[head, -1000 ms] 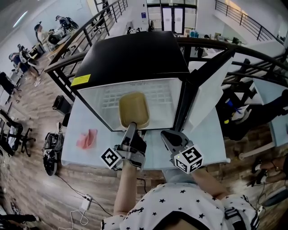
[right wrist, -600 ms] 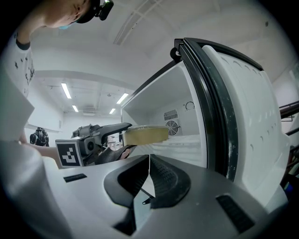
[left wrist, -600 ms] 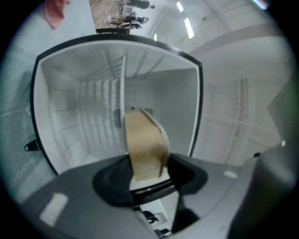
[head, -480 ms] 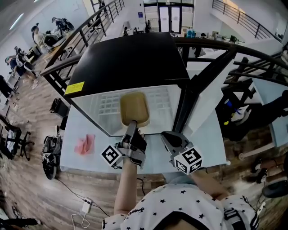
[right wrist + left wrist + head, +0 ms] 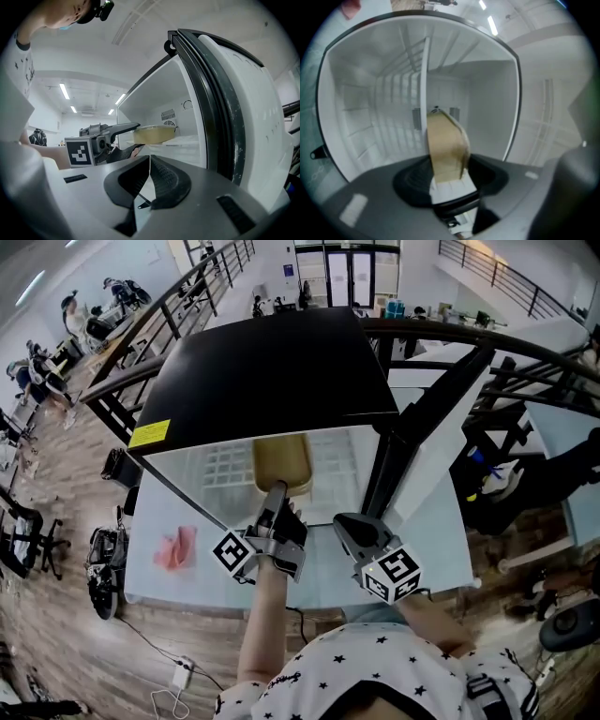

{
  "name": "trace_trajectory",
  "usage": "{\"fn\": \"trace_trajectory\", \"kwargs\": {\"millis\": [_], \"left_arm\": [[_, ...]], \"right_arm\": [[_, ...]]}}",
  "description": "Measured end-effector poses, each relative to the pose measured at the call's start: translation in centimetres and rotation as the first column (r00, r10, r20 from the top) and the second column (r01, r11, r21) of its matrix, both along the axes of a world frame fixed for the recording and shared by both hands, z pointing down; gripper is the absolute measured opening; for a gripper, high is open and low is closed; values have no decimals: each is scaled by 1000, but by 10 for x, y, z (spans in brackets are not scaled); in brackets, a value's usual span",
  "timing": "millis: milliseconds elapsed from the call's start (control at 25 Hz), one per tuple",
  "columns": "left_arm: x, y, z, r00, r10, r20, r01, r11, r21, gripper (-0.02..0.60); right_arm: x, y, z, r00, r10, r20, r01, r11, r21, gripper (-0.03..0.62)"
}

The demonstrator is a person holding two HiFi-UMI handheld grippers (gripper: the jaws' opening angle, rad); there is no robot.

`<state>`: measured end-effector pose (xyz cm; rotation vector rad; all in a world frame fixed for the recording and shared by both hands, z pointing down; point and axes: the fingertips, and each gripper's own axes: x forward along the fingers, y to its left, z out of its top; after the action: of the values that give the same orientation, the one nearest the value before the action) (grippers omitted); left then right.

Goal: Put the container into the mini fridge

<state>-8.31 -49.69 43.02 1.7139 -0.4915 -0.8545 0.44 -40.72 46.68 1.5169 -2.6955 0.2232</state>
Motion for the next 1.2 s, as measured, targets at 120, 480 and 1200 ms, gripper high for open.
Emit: {"fn": "trace_trajectory", "kwargs": {"millis": [120,480,1200], "left_arm": [[2,-9,1,1000,-1,2,1,1000,-8,225],[0,-23,4,1000,-21,17,21,1000,-16,228],[-2,-11,3,999,-38,-16,38,999,-35,341]], "right_arm": [[3,-4,0,1000,8,3,-8,1000,-2,21],[3,-5,2,1000,11,-1,-11,1000,-6,21],[-1,7,-2,1000,-9,-12,9,1000,-8,21]]}}
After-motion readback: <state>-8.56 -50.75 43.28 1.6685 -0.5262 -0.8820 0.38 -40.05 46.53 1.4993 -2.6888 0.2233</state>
